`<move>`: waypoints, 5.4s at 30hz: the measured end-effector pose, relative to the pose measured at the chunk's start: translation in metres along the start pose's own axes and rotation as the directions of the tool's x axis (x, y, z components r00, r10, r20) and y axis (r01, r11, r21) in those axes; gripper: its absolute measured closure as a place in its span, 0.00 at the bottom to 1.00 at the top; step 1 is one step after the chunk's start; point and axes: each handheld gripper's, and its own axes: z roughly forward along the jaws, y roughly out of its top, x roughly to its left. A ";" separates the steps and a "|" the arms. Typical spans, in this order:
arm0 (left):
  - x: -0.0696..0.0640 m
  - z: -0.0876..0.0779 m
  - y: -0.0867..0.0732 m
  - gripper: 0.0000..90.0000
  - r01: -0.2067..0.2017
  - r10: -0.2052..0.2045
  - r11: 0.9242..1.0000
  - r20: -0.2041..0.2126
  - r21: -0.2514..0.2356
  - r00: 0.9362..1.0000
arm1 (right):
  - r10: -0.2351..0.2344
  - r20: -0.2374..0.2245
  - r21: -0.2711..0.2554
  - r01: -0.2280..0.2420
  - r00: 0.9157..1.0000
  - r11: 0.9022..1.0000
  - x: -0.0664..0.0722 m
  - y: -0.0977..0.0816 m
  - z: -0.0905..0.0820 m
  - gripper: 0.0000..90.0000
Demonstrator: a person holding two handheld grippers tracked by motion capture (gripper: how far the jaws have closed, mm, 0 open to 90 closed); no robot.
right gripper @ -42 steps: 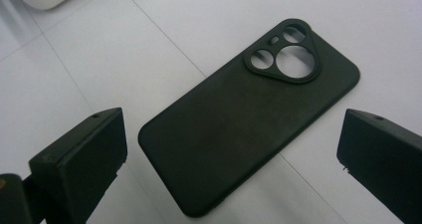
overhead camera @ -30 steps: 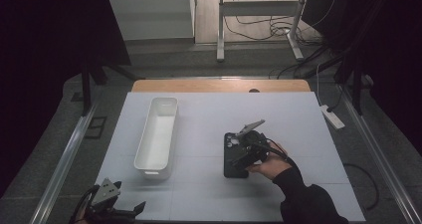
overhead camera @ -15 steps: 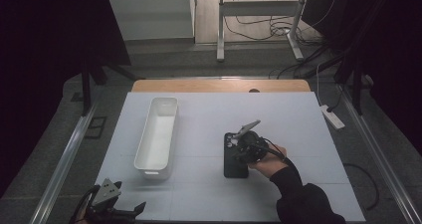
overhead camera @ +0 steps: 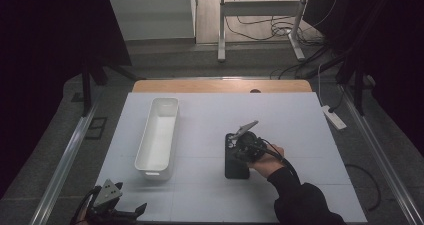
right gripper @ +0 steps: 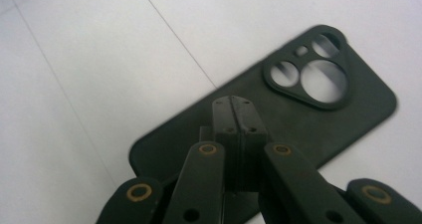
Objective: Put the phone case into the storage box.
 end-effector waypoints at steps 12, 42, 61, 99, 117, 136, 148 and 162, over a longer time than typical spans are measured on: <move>-0.001 0.001 0.000 0.00 -0.008 0.008 1.000 0.003 0.009 1.000 | -0.009 -0.054 -0.003 0.009 0.998 1.000 0.014 0.009 0.016 1.00; -0.001 0.001 0.001 0.00 -0.022 0.022 1.000 0.015 0.015 1.000 | -0.066 -0.076 0.061 0.071 0.995 0.996 0.034 0.005 0.041 1.00; -0.002 0.002 0.001 0.00 -0.029 0.029 0.999 0.015 0.025 0.999 | -0.016 -0.068 0.071 0.021 0.998 0.997 0.016 -0.012 0.029 1.00; -0.004 0.004 0.002 0.01 -0.046 0.045 0.998 0.015 0.041 0.999 | 0.004 0.011 0.022 -0.004 1.000 1.000 -0.005 -0.019 -0.002 0.88; -0.004 0.004 0.002 0.01 -0.050 0.049 0.998 0.018 0.039 0.999 | 0.023 0.097 -0.012 -0.022 0.995 1.000 0.000 -0.010 -0.008 0.21; -0.003 0.004 0.002 0.01 -0.050 0.049 0.998 0.026 0.041 0.998 | 0.106 0.075 -0.042 -0.104 0.991 0.994 -0.024 -0.015 -0.006 0.00; -0.004 0.004 0.002 0.01 -0.050 0.049 0.998 0.024 0.041 0.998 | 0.176 0.116 -0.055 -0.170 0.978 0.984 -0.046 -0.023 -0.011 0.00; -0.004 0.004 0.002 0.01 -0.049 0.048 0.998 0.027 0.040 0.998 | 0.183 0.121 -0.017 -0.182 0.976 0.983 -0.048 -0.025 0.000 0.00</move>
